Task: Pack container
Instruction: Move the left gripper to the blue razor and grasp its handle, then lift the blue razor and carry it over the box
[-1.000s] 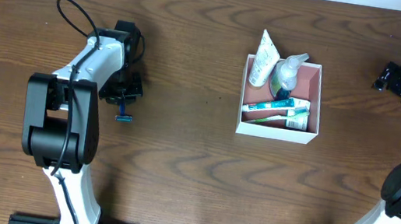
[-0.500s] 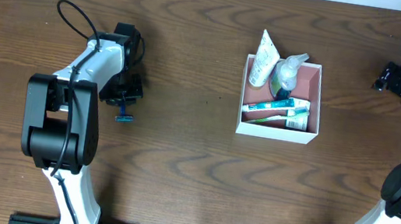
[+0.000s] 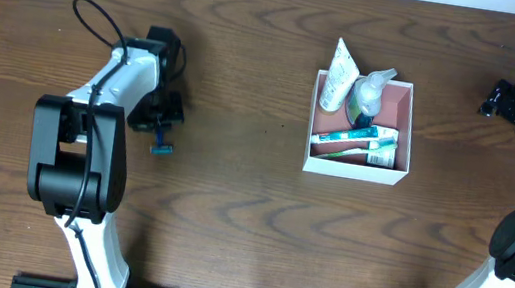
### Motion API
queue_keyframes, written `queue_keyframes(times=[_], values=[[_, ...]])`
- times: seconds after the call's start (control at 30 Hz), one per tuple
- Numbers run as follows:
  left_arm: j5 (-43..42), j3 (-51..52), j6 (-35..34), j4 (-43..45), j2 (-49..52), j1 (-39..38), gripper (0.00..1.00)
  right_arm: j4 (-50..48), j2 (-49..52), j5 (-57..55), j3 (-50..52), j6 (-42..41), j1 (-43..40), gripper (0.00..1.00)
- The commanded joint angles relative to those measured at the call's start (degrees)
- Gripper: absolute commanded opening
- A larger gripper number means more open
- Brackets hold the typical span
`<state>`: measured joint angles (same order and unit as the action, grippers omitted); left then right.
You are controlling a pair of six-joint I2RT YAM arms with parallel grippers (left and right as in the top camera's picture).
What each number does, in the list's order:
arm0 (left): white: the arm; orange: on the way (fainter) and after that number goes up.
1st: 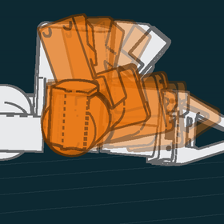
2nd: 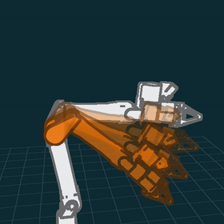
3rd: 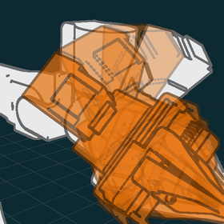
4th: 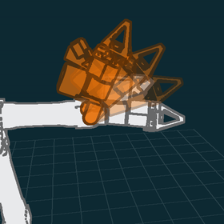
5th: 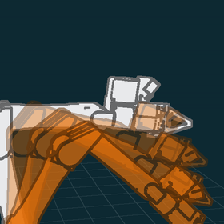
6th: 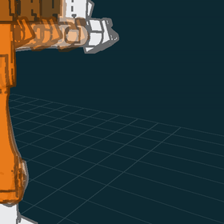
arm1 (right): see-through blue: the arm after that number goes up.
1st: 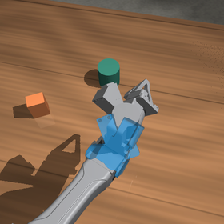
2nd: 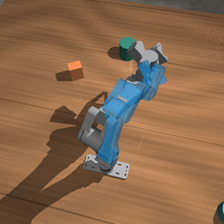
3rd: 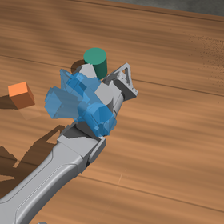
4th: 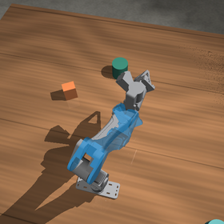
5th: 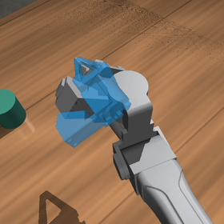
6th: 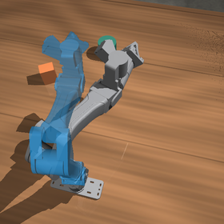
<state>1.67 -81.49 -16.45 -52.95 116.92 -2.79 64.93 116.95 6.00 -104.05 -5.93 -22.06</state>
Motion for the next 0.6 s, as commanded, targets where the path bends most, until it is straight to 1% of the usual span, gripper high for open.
queue_keyframes(times=[0.0,0.07,0.13,0.27,0.33,0.43,0.57], values=[[-0.6,-6.9,1.9,-1.7,-1.7,-0.1,0.06,0.0,-0.7,0.2,0.0,-0.9,0.3,0.99],[-3.4,-11.1,4.3,-2.8,-3.0,-0.6,0.06,0.0,-0.7,0.2,0.0,-0.9,0.3,0.99],[-9.2,-15.3,6.5,-2.9,-4.9,-1.6,0.06,0.0,-0.7,0.2,0.0,-0.9,0.3,0.99],[-17.6,-21.0,10.7,-0.2,-8.9,-5.1,0.06,0.0,-0.7,0.2,0.0,-0.9,0.3,0.99],[-19.2,-22.3,13.1,2.6,-11.6,-8.0,0.06,0.0,-0.7,0.2,0.0,-0.9,0.3,0.99],[-19.3,-22.5,16.5,7.8,-15.6,-13.8,0.06,0.0,-0.7,0.2,0.0,-0.9,0.3,0.99],[-19.2,-22.5,25.7,12.6,-18.1,-24.3,0.06,0.0,-0.7,0.2,0.0,-0.9,0.3,0.99]])
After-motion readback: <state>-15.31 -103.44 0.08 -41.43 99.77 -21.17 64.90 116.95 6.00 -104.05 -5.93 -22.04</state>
